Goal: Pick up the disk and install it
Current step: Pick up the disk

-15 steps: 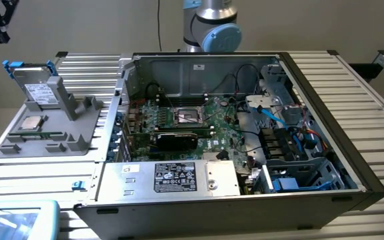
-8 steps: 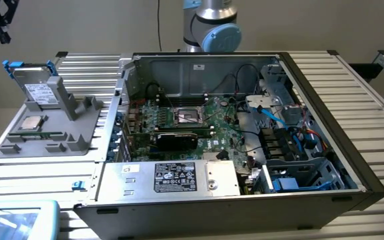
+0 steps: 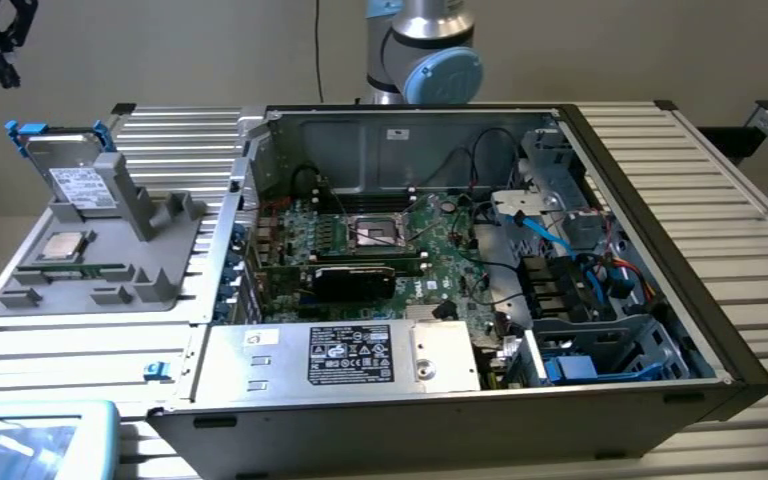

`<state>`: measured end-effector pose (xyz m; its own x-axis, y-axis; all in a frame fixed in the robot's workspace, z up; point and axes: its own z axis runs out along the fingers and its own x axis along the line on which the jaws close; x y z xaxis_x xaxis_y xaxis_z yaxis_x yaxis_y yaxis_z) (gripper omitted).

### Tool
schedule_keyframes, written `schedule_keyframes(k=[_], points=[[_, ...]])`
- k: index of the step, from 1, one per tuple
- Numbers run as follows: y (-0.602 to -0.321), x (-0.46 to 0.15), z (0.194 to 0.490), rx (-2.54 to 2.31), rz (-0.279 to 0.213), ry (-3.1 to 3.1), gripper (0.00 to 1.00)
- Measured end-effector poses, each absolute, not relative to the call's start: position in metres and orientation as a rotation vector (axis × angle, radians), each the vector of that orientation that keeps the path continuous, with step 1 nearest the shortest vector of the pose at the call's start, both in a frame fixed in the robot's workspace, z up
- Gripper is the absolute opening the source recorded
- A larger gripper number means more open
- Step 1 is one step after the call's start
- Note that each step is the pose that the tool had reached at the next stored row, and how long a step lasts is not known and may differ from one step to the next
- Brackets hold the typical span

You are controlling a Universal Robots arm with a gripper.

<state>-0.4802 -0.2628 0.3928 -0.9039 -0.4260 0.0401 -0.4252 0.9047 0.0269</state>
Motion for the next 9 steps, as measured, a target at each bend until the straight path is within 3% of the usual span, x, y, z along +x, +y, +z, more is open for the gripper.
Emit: schedule_keyframes(k=[9], points=[[-0.2628, -0.4802, 0.3926, 0.92, -0.022, -2.955, 0.11]])
